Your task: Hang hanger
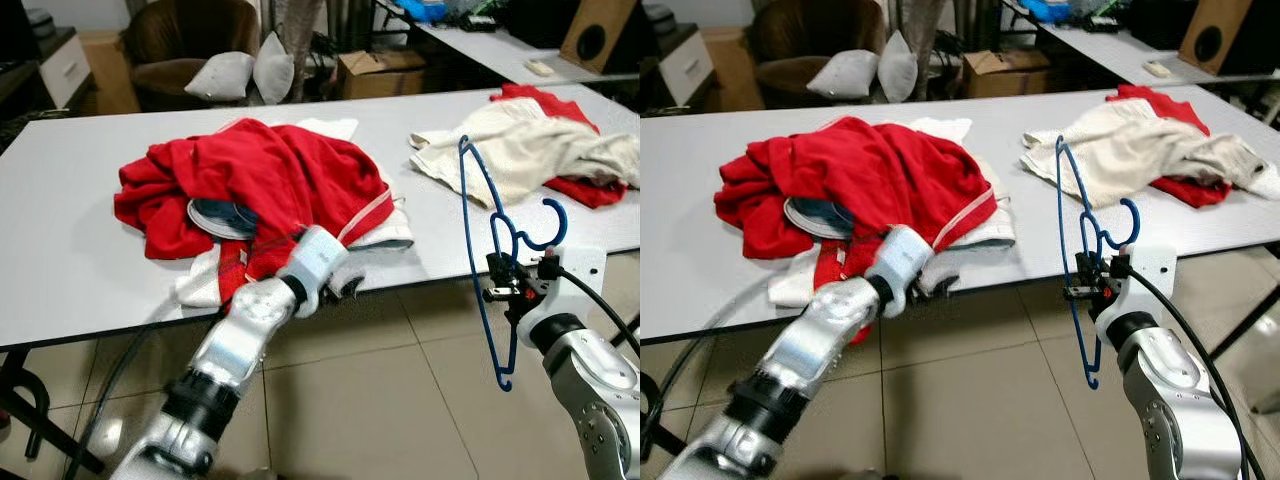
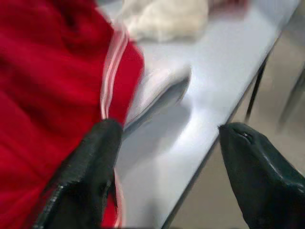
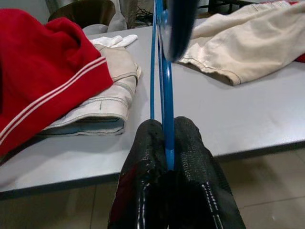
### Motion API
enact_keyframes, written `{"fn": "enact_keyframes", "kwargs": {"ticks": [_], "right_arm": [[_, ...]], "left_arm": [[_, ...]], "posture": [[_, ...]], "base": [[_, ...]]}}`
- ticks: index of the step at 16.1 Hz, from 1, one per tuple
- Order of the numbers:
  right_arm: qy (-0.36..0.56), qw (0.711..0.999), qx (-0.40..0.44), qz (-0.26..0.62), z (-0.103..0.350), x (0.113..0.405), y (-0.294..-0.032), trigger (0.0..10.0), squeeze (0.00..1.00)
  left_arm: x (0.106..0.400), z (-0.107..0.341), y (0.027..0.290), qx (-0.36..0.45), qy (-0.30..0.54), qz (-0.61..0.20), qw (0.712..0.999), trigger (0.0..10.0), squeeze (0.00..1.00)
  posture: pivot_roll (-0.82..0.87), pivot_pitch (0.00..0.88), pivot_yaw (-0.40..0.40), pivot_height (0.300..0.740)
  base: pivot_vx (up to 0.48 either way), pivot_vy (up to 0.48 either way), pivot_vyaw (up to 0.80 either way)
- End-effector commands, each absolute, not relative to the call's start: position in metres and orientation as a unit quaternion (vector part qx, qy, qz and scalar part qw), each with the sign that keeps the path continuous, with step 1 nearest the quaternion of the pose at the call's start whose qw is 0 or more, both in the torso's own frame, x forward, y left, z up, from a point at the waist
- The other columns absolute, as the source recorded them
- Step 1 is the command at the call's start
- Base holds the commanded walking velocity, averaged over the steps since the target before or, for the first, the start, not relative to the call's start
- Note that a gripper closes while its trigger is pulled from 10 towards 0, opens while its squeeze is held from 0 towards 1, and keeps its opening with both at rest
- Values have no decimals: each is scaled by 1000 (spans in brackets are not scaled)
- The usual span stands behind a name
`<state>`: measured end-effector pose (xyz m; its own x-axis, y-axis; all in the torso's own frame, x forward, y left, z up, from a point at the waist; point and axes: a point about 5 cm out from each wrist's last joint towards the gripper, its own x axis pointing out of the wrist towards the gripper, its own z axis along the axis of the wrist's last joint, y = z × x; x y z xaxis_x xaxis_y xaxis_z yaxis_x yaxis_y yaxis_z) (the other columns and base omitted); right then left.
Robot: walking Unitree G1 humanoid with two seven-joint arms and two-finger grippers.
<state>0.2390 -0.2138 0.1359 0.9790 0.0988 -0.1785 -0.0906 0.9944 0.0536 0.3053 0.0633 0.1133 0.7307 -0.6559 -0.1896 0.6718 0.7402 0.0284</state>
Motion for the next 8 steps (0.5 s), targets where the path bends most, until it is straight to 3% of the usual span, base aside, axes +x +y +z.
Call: {"fn": "enact_keyframes", "kwargs": {"ticks": [1, 2, 3, 5, 8], "right_arm": [[73, 995, 28, 54, 144, 238, -209, 10000, 0], [64, 996, 24, 53, 146, 237, -208, 10000, 0], [52, 997, 0, 50, 149, 239, -207, 10000, 0], [46, 998, -16, 50, 151, 244, -206, 10000, 0], [49, 997, -22, 53, 150, 245, -210, 10000, 0]], "left_arm": [[306, 131, 67, -2, 45, -352, 935, 10000, 0], [305, 134, 69, -16, 35, -347, 937, 10000, 0], [303, 142, 85, -13, 2, -300, 954, 10000, 0], [304, 147, 104, -2, -20, -204, 979, 10000, 0], [302, 141, 108, 33, -6, -179, 983, 10000, 0]], "posture": [[-80, 0, 43, 740], [-80, 0, 43, 740], [-72, 0, 40, 740], [-57, 0, 25, 740], [-50, 0, 20, 740]], "base": [[0, 0, 0], [0, 0, 0], [0, 0, 800], [0, -480, 800], [0, -480, 800]]}}
